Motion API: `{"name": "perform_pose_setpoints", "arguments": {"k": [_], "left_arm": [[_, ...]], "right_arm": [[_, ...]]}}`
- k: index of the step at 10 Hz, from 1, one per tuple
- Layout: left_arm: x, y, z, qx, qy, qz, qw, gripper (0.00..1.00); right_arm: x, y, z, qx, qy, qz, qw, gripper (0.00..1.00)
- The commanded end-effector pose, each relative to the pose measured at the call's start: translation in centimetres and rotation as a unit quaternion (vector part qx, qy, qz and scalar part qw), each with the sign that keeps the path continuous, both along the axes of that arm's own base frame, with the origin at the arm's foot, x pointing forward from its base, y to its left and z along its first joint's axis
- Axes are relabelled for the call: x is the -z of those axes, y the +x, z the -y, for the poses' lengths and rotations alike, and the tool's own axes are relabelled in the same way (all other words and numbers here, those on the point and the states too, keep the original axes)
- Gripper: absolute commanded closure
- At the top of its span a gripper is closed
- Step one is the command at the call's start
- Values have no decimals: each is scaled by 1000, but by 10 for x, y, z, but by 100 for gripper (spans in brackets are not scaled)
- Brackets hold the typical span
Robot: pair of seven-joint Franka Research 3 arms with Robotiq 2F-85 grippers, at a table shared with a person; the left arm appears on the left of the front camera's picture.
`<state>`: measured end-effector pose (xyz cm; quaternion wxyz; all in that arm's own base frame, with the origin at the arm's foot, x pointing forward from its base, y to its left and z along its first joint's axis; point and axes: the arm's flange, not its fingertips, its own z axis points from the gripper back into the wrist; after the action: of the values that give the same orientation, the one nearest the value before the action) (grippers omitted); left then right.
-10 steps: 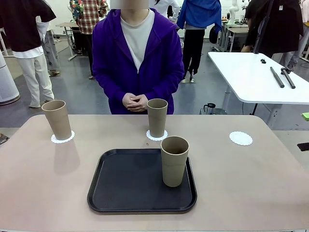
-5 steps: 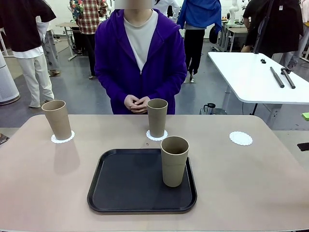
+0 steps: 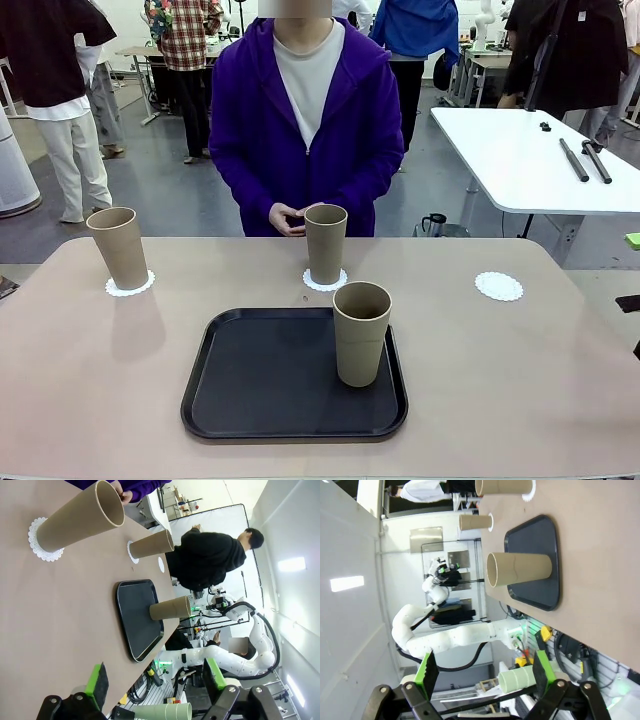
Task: Place coasters on the table and set cups on them.
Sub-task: Take one Reusable plastic cup from the Flat Tray and place it on a coaster set by the human.
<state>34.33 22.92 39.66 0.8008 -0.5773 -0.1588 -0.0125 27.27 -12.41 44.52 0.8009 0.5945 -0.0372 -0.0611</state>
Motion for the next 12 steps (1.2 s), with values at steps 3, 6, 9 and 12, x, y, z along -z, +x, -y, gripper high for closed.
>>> {"name": "perform_pose_setpoints", "arguments": {"k": [3, 6, 9, 12], "left_arm": [[-1, -1, -1, -4, -2, 4, 1000, 0], [-1, -1, -1, -4, -2, 4, 1000, 0], [-1, -1, -1, -4, -2, 4, 1000, 0], [-1, -1, -1, -4, -2, 4, 1000, 0]], "right_arm": [[-109, 63, -43, 8, -198, 161, 967, 0], [-169, 57, -122, -203, -376, 287, 857, 0], [-167, 61, -186, -285, -480, 288, 778, 0], [-116, 64, -236, -346, -530, 304, 713, 0]]}}
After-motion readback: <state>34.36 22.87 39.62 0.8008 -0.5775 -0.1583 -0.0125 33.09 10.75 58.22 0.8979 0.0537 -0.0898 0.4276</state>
